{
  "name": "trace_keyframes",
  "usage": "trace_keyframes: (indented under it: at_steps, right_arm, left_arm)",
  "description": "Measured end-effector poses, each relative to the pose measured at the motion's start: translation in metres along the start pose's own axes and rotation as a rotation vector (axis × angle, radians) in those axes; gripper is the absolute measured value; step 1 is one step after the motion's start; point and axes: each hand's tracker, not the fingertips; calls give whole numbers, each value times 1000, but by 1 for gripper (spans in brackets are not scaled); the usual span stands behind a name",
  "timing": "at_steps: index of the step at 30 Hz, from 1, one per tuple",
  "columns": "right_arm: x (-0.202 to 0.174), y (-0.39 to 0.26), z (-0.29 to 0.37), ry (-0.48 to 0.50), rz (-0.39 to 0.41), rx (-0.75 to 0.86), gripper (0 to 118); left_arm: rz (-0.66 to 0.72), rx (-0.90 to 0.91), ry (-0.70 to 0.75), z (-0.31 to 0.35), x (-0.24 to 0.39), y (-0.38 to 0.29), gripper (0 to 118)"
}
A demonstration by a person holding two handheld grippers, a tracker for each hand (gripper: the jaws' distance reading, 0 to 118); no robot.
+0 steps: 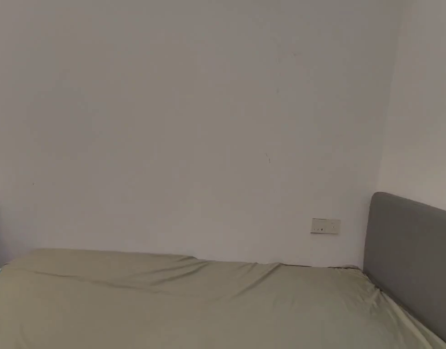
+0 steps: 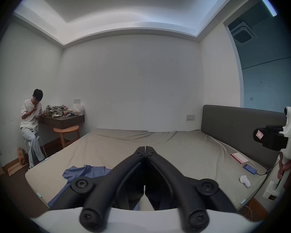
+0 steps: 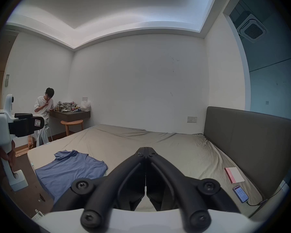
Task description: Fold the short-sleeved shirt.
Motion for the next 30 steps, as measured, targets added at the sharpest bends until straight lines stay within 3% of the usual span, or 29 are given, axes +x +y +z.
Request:
trace_keyframes:
  at_steps: [30]
  right_arm:
    - [-5, 2, 2, 34, -15, -7, 8]
  left_arm:
    - [-17, -4, -6, 5, -3, -4, 1]
